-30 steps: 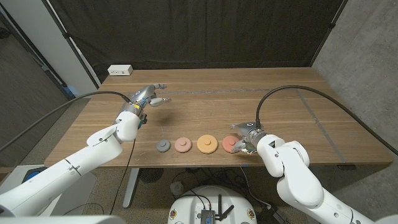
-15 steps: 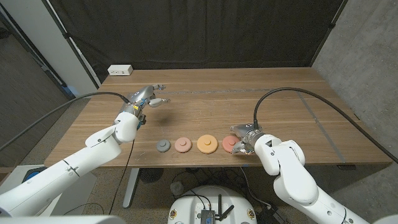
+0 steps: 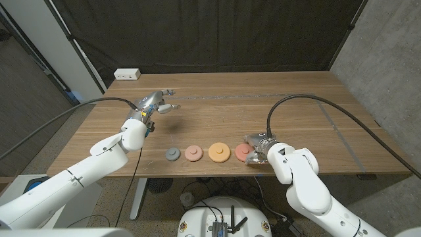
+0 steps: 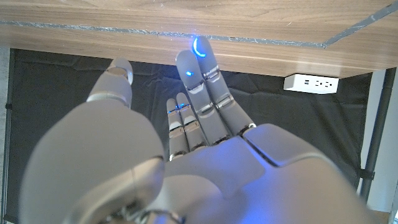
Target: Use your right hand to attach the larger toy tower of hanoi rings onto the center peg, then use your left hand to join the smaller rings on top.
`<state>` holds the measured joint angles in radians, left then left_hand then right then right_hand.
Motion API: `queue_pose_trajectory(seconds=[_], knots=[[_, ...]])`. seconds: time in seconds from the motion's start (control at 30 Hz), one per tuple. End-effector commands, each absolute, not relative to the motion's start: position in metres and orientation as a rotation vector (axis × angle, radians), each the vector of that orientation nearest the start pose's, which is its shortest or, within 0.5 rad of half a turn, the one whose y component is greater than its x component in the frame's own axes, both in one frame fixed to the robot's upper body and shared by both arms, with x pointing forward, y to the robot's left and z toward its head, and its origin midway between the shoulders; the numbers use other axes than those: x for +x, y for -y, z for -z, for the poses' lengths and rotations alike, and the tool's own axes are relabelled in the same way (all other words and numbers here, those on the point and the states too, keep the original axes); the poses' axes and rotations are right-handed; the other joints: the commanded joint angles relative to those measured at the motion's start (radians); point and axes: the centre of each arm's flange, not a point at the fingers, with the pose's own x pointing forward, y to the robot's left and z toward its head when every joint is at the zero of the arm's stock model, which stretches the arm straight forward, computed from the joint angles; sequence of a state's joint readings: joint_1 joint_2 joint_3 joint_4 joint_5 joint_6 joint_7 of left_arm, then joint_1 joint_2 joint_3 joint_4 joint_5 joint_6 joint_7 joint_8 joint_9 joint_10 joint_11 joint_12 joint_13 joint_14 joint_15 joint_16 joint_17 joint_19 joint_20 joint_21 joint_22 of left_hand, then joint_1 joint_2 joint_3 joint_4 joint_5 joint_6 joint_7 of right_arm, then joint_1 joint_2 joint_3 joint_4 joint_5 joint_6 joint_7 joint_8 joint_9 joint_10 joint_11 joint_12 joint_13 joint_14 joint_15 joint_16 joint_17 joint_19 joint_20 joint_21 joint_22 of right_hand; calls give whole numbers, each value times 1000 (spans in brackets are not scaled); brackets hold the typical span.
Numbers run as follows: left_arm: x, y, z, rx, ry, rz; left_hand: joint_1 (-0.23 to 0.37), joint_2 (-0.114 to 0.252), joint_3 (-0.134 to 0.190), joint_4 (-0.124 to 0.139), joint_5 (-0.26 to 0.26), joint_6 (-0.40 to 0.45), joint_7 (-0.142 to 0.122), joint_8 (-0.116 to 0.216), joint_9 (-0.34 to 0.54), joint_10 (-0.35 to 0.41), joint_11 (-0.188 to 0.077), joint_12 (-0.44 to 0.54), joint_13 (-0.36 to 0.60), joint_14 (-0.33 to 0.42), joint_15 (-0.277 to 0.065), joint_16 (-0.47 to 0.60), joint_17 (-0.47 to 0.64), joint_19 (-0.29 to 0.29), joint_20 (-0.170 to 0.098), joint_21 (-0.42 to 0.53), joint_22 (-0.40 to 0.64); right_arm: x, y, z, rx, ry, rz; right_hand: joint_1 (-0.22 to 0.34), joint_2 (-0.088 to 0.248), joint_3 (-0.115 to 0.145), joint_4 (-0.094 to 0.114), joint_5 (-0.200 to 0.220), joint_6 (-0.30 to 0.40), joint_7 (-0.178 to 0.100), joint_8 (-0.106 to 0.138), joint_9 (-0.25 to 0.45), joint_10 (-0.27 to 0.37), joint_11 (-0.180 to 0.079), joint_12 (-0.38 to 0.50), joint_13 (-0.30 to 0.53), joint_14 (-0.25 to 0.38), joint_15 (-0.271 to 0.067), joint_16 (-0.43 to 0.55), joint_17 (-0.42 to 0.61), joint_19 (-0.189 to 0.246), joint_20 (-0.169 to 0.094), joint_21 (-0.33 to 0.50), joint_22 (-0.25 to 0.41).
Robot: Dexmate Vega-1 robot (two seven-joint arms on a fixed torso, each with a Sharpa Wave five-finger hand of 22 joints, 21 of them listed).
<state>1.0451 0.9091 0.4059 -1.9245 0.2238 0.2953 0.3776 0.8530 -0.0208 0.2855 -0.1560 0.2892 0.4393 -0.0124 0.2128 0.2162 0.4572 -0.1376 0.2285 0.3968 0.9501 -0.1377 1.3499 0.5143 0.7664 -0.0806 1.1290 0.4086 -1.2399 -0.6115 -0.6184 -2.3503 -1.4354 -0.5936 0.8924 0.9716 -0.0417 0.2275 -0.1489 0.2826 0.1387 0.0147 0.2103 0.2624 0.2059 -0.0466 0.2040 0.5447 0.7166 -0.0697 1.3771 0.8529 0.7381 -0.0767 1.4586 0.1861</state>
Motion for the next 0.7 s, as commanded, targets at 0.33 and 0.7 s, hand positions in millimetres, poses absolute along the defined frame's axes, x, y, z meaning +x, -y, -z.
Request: queue_pose_trajectory(seconds=[0.33, 0.7], knots=[[556, -298, 4, 1068, 615, -258, -1, 9, -5, -3, 7, 9, -3, -1, 3, 13, 0, -6, 6, -9, -81, 13, -3, -8, -108, 19, -7, 458, 128, 106, -1738, 65, -184, 8, 17, 1, -1, -3, -2, 1, 1, 1, 17, 1, 7, 1, 4, -147, 7, -2, 4, -132, 9, 3], [559, -299, 5, 1064, 612, -256, -1, 10, -5, -3, 8, 10, -3, -1, 3, 14, -1, -7, 8, -11, -81, 16, -5, -11, -107, 25, -13, 462, 126, 108, -1747, 43, -197, 6, 21, 1, 1, -2, 5, -2, 5, 0, 23, 2, 9, 2, 5, -146, 8, -3, 7, -132, 11, 3]])
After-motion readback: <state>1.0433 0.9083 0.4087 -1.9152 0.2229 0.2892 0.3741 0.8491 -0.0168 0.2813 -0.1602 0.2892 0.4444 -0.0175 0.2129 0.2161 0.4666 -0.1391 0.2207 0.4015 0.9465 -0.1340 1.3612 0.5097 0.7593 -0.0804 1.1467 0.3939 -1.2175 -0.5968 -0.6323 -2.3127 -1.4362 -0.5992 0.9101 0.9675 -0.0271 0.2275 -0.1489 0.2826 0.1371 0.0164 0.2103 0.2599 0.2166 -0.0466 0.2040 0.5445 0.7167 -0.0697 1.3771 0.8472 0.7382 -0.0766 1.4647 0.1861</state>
